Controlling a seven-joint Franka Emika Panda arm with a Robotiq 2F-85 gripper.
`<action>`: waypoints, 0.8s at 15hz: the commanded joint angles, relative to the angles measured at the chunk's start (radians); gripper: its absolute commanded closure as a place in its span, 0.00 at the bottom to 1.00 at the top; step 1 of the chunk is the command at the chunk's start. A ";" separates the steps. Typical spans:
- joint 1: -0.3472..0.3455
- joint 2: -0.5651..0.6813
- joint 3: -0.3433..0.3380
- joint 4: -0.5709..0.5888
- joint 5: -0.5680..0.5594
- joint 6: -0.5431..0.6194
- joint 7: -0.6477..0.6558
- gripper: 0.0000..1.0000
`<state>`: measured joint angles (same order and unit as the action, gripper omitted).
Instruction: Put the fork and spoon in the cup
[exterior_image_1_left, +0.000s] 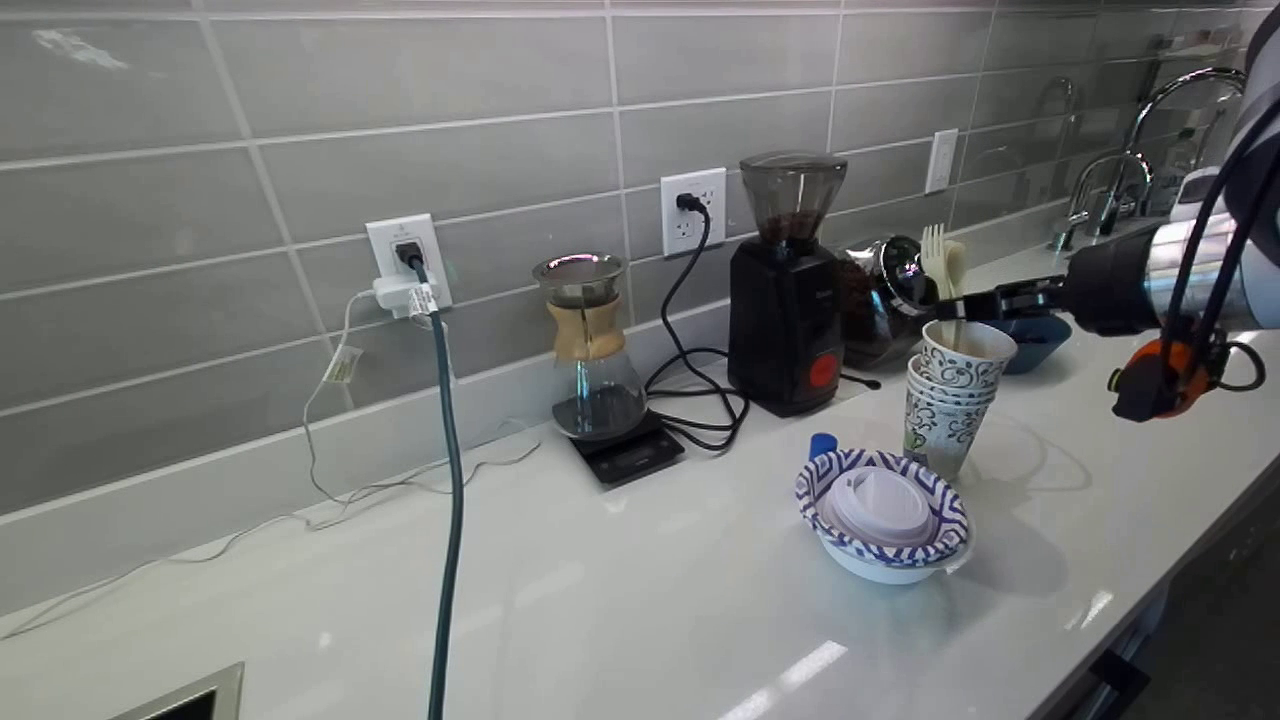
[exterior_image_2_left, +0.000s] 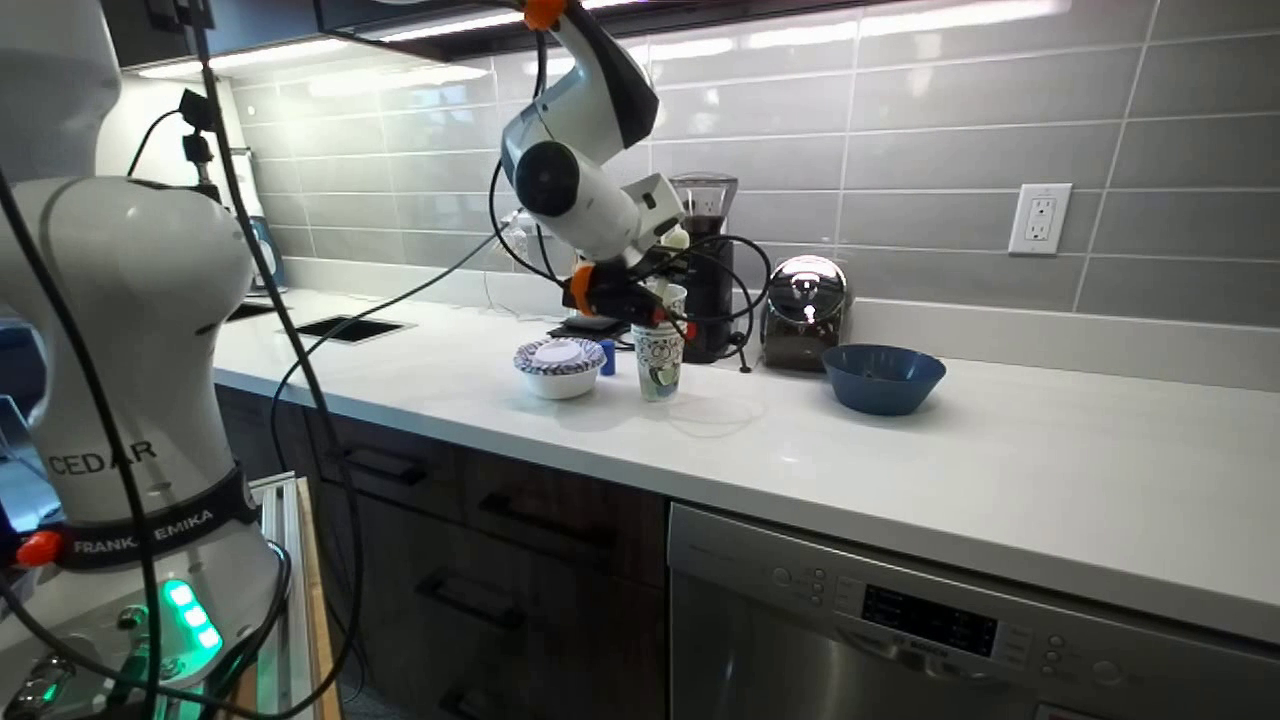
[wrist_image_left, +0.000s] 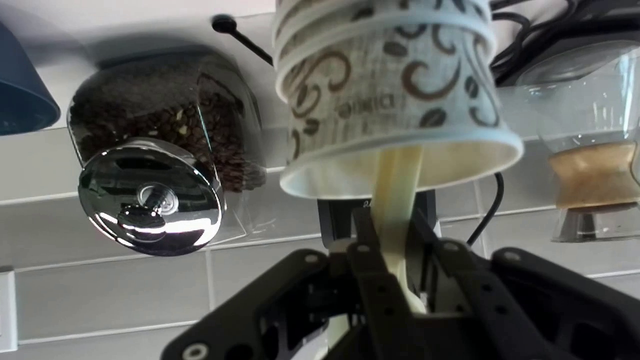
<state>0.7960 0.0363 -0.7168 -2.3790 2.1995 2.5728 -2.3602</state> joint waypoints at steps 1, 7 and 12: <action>-0.266 0.040 0.261 0.017 0.047 0.003 -0.075 0.95; -0.568 -0.009 0.566 0.017 0.031 0.024 -0.092 0.27; -0.649 -0.101 0.675 0.009 -0.007 0.072 -0.053 0.00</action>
<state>0.1920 0.0102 -0.1031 -2.3589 2.2104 2.5958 -2.4283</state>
